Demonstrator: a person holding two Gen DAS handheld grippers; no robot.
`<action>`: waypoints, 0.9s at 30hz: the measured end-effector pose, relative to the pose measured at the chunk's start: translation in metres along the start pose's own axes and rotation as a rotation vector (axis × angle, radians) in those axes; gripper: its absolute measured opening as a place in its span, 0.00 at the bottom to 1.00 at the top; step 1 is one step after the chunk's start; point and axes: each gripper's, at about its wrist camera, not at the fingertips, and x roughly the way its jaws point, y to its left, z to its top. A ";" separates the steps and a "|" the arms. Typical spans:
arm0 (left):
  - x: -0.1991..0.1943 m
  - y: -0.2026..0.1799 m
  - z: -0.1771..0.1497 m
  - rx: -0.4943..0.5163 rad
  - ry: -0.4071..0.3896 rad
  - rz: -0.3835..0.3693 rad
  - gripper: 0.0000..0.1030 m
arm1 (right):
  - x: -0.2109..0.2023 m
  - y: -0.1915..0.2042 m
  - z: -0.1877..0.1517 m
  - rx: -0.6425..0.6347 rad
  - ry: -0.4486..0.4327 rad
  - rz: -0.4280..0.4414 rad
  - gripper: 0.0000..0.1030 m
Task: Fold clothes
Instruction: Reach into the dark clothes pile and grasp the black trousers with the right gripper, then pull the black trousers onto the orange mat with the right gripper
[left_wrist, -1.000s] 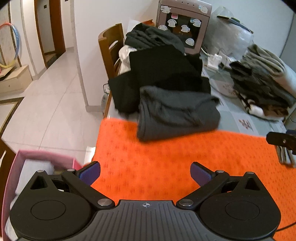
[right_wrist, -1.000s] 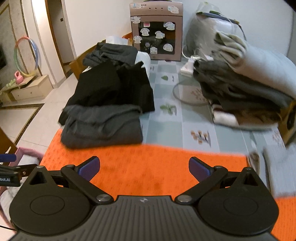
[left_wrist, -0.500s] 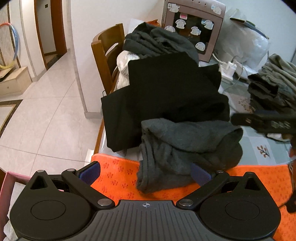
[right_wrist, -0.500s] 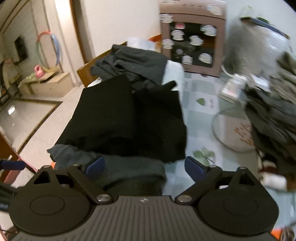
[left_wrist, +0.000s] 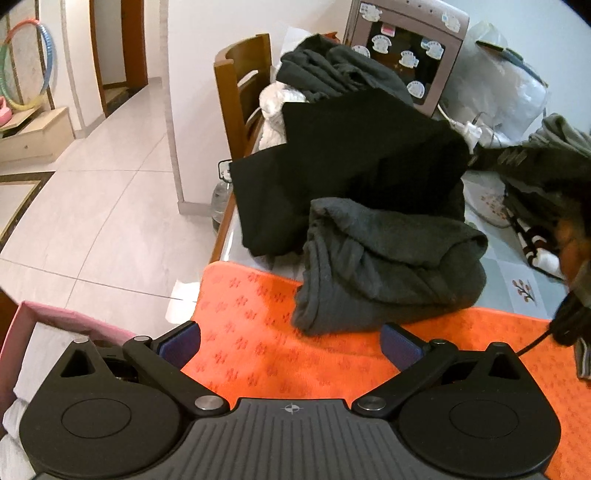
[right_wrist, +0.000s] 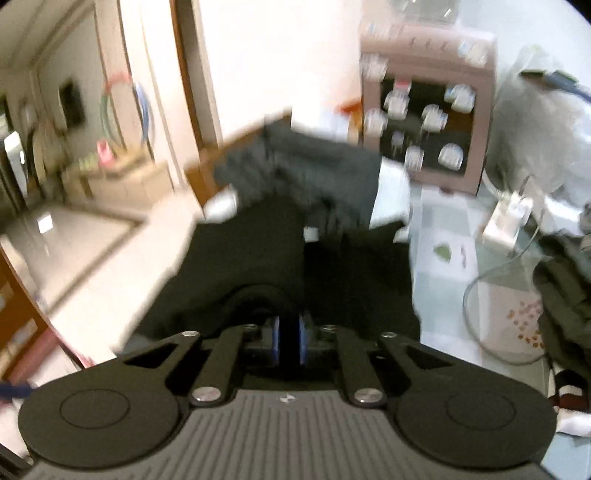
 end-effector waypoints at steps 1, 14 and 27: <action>-0.005 0.001 -0.002 -0.004 -0.004 -0.001 1.00 | -0.014 0.000 0.004 0.012 -0.030 0.007 0.11; -0.080 -0.008 -0.045 0.010 -0.058 -0.079 1.00 | -0.229 0.001 -0.017 0.064 -0.166 -0.047 0.10; -0.118 -0.050 -0.110 0.172 -0.014 -0.191 1.00 | -0.359 -0.001 -0.178 0.284 0.022 -0.180 0.06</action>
